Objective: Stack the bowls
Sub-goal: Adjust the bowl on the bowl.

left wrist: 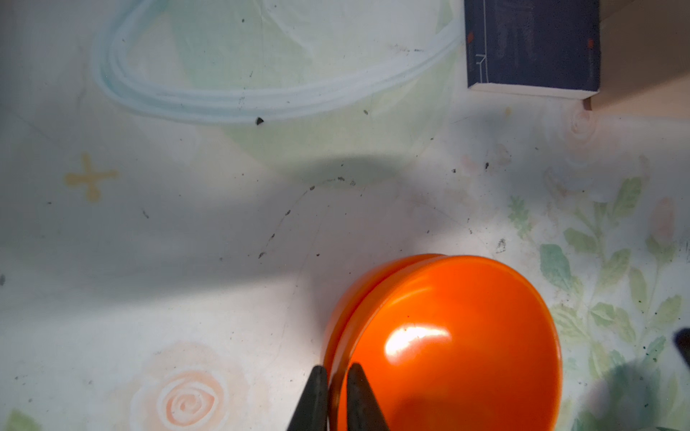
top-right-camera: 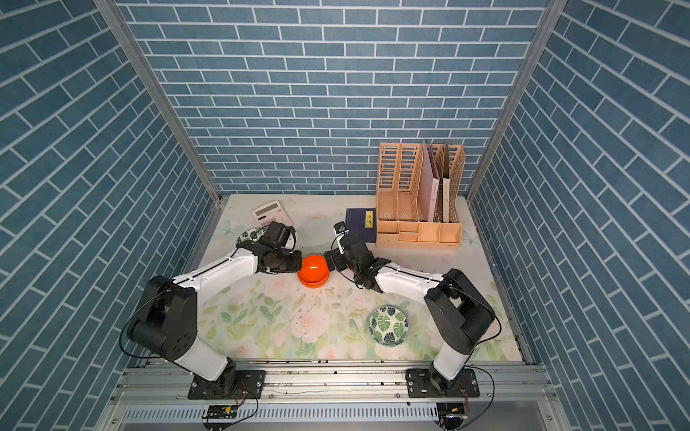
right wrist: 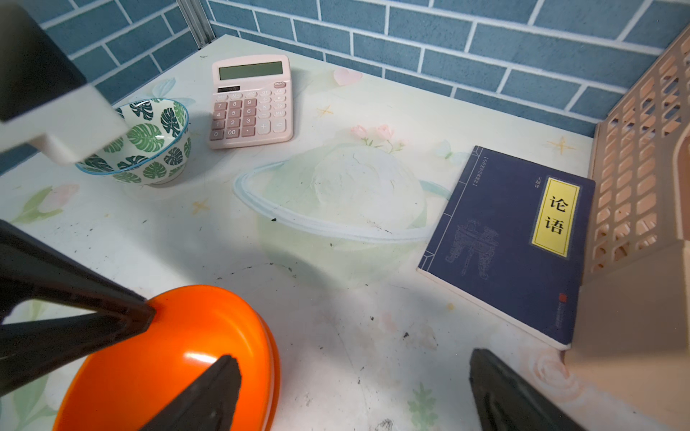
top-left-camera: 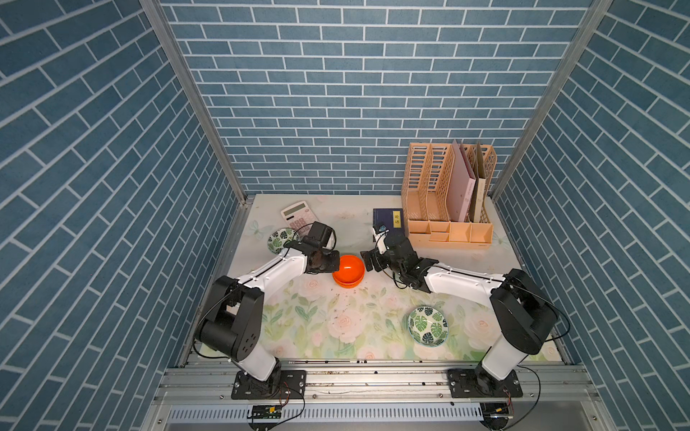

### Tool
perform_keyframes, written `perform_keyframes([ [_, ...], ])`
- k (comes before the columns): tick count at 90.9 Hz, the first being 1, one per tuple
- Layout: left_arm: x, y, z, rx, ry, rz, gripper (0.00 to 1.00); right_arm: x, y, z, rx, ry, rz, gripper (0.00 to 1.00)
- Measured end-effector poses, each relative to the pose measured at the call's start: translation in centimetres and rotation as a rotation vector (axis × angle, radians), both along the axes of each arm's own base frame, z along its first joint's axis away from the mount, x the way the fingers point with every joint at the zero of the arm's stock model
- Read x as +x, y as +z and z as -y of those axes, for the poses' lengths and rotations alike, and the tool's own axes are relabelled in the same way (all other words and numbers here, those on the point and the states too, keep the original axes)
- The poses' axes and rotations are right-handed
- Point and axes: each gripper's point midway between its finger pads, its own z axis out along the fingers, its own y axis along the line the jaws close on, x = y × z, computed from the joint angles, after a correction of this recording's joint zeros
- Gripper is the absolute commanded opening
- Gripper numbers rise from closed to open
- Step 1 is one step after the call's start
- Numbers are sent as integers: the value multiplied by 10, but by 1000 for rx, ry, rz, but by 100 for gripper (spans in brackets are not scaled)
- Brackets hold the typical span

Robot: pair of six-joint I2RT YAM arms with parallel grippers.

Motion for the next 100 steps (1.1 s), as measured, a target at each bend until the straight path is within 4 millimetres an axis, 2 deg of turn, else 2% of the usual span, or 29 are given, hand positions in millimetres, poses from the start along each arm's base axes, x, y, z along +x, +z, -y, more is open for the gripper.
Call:
perform_keyframes([
  [24,-1,-5,-3,25,6,-13,21,0,1,0,4,0,4,99],
  [34,0,-4,-5,34,10,-11,21,0,0,-1,4,3,2,99],
  [45,4,1,-6,44,13,5,26,-1,0,-2,9,13,-3,99],
  [60,4,6,-9,58,15,20,49,-2,0,-3,11,19,-6,99],
  [64,4,11,-10,58,17,34,62,-2,0,-3,11,19,-6,99],
  [67,5,16,-11,58,22,48,91,-2,0,-3,11,19,-6,99],
  [69,5,19,-12,62,19,58,97,-2,0,-3,10,19,-6,99],
  [85,24,59,-20,74,70,172,100,-4,5,4,0,10,-14,100],
  [94,43,83,-39,102,146,243,100,-2,19,15,10,-6,-6,100],
  [100,56,97,-59,124,219,280,100,2,31,29,16,-30,-3,100],
])
